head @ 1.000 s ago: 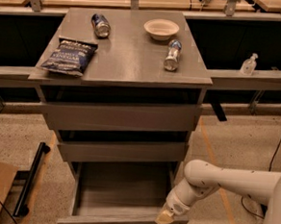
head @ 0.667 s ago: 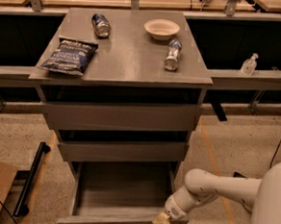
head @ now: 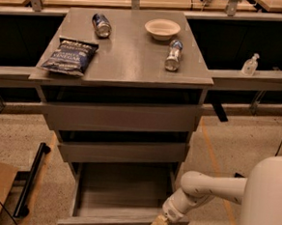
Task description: Close bottom drawer
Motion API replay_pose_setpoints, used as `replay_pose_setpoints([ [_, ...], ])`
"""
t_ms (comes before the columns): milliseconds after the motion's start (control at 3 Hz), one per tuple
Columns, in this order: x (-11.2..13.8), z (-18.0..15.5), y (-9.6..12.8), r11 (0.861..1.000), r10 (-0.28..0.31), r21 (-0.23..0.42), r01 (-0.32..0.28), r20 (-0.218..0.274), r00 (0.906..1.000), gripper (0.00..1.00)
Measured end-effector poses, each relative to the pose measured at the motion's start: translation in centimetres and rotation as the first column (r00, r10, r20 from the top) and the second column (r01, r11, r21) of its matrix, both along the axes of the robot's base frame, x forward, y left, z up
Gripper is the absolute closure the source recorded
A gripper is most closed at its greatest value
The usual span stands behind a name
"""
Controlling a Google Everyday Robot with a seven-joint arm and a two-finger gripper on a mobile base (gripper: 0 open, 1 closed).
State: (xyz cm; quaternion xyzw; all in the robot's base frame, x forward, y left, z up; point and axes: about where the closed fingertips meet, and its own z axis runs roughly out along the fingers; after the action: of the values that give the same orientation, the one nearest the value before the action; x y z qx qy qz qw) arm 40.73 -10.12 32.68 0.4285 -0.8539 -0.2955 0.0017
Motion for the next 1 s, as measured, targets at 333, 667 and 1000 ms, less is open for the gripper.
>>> replay_pose_setpoints([
  [333,0.2,-3.4,-0.3,1.000,0.006,-0.026,-0.007,-0.031,0.9995,1.00],
  [667,-0.6,-7.4,-0.6,0.997,0.001,-0.071,-0.006,-0.066,0.9978,1.00],
  [1000,-0.3,-11.1,-0.7,0.996,-0.027,-0.089,0.021,-0.071,0.9971,1.00],
])
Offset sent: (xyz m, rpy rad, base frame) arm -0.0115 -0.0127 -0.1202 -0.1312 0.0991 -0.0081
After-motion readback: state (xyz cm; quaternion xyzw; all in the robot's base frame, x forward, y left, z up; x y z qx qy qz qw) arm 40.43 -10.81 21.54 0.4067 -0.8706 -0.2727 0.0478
